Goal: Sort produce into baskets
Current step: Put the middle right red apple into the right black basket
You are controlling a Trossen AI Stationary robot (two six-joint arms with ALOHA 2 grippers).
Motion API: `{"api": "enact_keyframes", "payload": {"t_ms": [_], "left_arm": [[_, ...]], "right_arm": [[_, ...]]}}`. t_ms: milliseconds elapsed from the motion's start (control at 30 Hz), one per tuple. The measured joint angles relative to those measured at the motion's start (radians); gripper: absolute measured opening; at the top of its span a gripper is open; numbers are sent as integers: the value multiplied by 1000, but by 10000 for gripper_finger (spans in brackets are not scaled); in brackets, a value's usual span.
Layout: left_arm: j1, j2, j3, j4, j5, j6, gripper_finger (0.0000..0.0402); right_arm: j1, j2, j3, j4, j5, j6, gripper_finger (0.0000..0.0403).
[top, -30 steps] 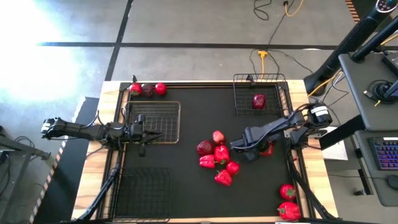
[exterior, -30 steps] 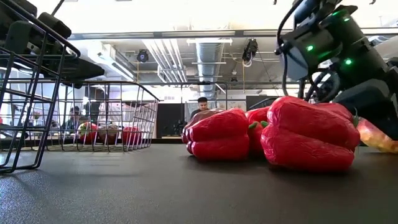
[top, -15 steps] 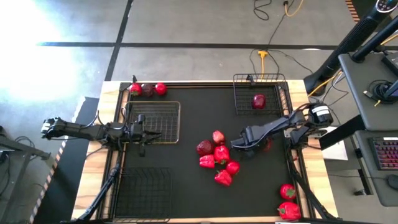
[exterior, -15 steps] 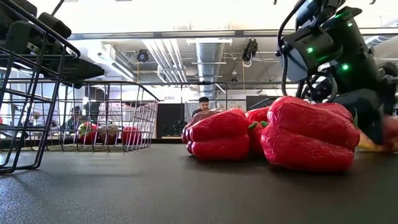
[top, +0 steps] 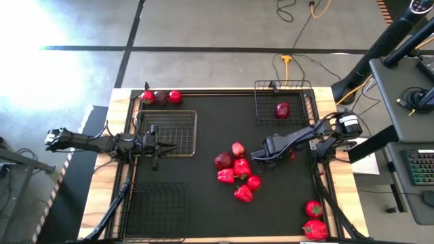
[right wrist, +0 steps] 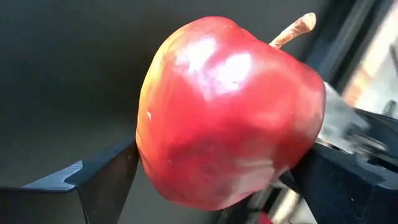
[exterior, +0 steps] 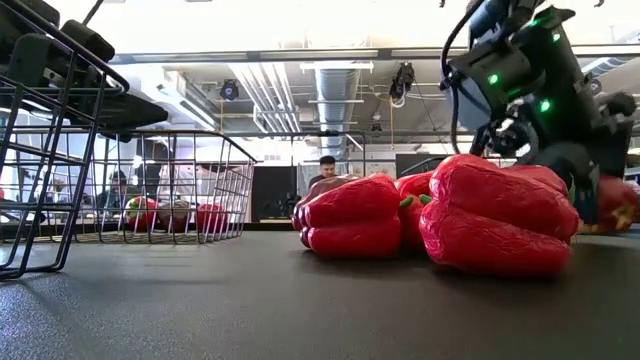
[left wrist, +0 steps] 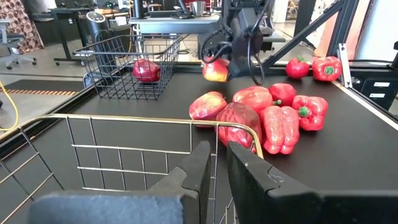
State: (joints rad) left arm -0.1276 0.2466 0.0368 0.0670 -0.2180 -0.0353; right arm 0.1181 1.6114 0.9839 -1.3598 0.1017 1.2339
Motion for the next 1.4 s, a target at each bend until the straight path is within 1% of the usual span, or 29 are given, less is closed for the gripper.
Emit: {"api": "enact_keyframes", "payload": {"t_ms": [100,233,433,600,733,833,967,1033,1133,1267,1400], "left_arm": [[0,0,0,0,0,0,38],[0,0,0,0,0,0,38],[0,0,0,0,0,0,38],[0,0,0,0,0,0,38],[0,0,0,0,0,0,38],[0,1,0,0,0,0,38],[0,1,0,0,0,0,38],[0,1,0,0,0,0,38],[0,1,0,0,0,0,38],[0,1,0,0,0,0,38],[0,3,0,0,0,0,38]], "right_arm": [[2,-21,22,-6,1,-10,382],[6,-47,49,-8,5,-62,382],[40,-50,48,-2,17,-27,382],[46,-48,25,63,22,-63,382],[50,-48,3,184,24,-58,382],[61,-48,-23,293,71,-18,382],[73,-52,-61,375,133,44,382],[81,-51,-71,384,152,72,382],[97,-49,-74,405,214,113,382],[113,-49,-75,448,267,120,382],[119,-50,-75,450,303,127,382]]}}
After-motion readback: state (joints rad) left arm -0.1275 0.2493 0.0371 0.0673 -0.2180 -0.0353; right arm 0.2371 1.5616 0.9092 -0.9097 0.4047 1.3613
